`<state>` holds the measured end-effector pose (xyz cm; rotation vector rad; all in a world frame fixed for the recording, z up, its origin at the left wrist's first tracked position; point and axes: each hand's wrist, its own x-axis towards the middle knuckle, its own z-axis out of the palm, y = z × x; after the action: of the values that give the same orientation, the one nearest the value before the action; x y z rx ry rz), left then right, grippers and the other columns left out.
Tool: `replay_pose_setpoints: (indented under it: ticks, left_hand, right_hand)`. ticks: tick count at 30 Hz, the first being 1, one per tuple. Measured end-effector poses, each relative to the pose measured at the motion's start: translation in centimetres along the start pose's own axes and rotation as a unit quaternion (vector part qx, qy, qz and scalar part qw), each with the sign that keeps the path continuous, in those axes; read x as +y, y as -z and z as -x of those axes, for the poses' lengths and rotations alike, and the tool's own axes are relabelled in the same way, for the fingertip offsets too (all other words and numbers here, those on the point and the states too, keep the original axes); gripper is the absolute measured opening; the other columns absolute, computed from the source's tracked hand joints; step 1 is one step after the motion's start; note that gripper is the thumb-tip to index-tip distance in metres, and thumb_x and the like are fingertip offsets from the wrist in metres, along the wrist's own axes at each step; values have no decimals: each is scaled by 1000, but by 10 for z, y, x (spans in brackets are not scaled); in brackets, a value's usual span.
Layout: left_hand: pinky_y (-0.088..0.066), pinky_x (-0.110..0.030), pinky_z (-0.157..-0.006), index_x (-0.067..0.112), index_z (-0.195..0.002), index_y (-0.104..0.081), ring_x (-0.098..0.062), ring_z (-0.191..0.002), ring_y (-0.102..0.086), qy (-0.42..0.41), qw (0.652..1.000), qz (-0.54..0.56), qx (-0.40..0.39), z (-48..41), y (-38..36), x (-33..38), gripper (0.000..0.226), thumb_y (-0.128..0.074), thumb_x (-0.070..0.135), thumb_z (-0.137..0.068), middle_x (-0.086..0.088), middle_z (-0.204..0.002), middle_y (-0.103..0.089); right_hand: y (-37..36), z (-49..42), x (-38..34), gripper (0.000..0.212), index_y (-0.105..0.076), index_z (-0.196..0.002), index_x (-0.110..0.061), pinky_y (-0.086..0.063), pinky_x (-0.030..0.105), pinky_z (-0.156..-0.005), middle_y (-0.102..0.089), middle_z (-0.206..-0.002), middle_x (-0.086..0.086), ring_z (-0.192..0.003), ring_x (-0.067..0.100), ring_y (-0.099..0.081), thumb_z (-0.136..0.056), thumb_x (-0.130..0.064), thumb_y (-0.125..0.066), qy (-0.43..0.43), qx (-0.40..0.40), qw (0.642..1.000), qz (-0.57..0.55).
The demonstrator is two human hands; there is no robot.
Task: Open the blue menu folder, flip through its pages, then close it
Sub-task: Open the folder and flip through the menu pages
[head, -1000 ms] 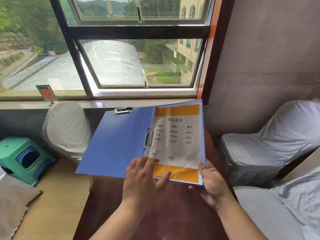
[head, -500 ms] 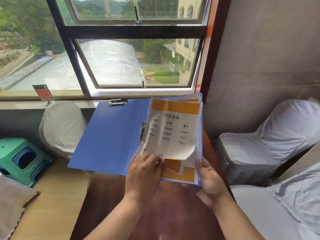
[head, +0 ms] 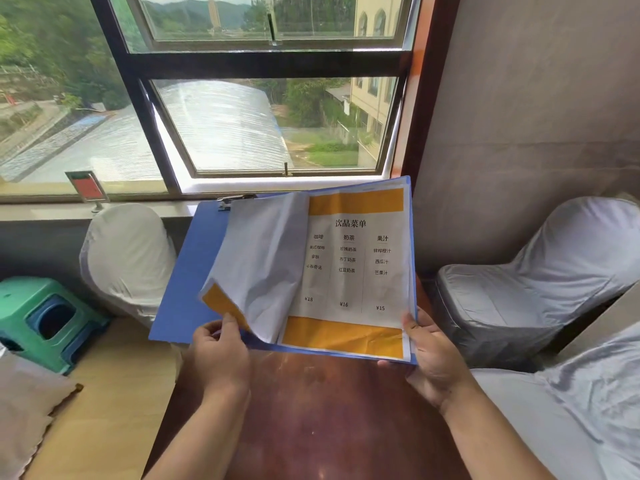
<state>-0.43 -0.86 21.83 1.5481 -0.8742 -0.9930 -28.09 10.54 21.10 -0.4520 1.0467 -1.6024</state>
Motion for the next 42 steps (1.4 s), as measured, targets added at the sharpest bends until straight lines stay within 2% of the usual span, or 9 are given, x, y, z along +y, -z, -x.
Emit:
replay_pose_setpoints:
  ticks: [3,7,9,13,22,28,34,38,42]
  left_hand:
    - [-51,-39,-64,29,-83,-49,-20,-70,-63,-196,976,-99,11,20,4,8,21,-59,44,-95,4,-75,-61]
    - [-45,-24,-71,27,-83,-64,-14,-75,-58,-512,811,-248,-135,49,-13,13,23,-66,48,-90,10,-79,-61]
    - [-51,-35,-83,26,-100,-73,-20,-92,-62,-537,758,-320,-184,57,-26,14,39,-66,61,-87,7,-96,-67]
    - [-49,-40,-92,39,-116,-71,-18,-111,-56,-498,751,-383,-205,62,-38,17,52,-58,76,-81,11,-111,-62]
    - [-53,-37,-75,24,-86,-73,-22,-84,-62,-502,788,-301,-192,56,-40,19,9,-74,29,-94,7,-84,-67]
    - [-46,-28,-52,30,-90,-65,-10,-52,-60,-153,980,-24,-127,33,-23,19,19,-62,45,-100,7,-61,-67]
    - [-45,-22,-35,9,-96,-59,-8,-33,-47,81,984,142,-71,-2,-13,2,22,-57,28,-108,-2,-54,-55]
    - [-46,-32,-52,8,-105,-63,-18,-58,-60,55,995,74,-21,-2,-8,-2,22,-61,30,-103,-5,-78,-66]
    - [-45,-39,-67,27,-99,-51,-18,-75,-61,-182,978,-104,10,25,-3,6,20,-66,38,-91,5,-83,-59]
  right_hand:
    - [-2,0,0,31,-75,-119,-15,-64,42,-44,-83,-109,18,-79,35,-82,-94,-28,-64,0,2,1000,-12]
    - [-9,1,3,31,-73,-121,-13,-64,43,-42,-83,-108,18,-79,35,-82,-96,-27,-62,-2,1,1000,-8]
    - [-15,2,5,33,-70,-124,-12,-64,42,-42,-82,-108,19,-78,35,-82,-96,-28,-61,-2,-6,1000,-4]
    - [-22,6,3,35,-71,-124,-14,-64,40,-44,-82,-107,20,-75,34,-81,-96,-30,-60,0,-27,1000,0]
    - [-26,7,-4,29,-79,-116,-18,-65,42,-46,-82,-110,17,-84,33,-81,-97,-28,-61,6,-30,999,-13]
    - [-8,3,-8,33,-73,-132,-16,-65,41,-55,-79,-127,16,-101,36,-80,-110,-24,-49,18,-20,999,-29]
    - [-1,3,-13,34,-78,-126,-22,-66,41,-51,-78,-129,16,-102,38,-80,-109,-25,-48,19,-10,1000,-21]
    - [-4,4,-10,33,-79,-123,-22,-65,40,-48,-80,-126,15,-99,36,-81,-107,-26,-51,16,-22,999,-26]
    - [-6,3,-7,34,-78,-124,-21,-65,41,-48,-79,-127,16,-101,37,-81,-111,-23,-47,14,-11,999,-34]
